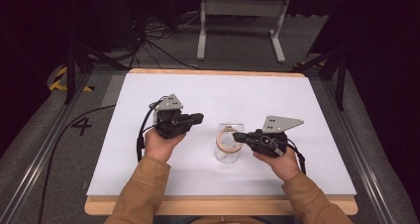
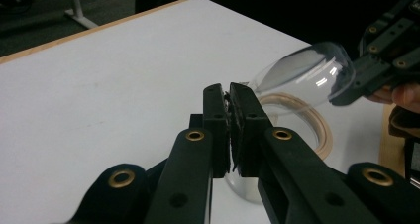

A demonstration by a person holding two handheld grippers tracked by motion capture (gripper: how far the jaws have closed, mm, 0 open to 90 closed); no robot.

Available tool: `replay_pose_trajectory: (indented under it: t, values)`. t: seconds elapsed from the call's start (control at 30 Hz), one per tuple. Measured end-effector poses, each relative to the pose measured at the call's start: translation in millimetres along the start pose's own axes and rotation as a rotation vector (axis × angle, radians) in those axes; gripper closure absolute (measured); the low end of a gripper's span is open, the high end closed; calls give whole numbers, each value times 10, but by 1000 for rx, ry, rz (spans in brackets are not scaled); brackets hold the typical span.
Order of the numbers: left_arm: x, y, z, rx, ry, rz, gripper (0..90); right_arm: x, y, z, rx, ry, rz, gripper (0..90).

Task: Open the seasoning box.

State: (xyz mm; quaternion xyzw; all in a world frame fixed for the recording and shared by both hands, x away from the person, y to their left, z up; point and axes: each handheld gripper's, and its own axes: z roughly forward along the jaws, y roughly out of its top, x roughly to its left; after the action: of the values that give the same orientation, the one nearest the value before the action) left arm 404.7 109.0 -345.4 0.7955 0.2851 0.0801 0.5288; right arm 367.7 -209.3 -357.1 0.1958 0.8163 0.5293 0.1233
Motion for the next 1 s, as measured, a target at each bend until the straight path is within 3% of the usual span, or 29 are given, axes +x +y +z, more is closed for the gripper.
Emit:
replay_pose_trajectory:
  t: [0.57, 1.0]
  values:
    - [30, -259, -360, 27, 69, -49, 851, -327, 107, 64, -48, 3, 23, 897]
    - [51, -370, -485, 29, 94, -87, 847, -554, 21, 197, -29, -33, 95, 896]
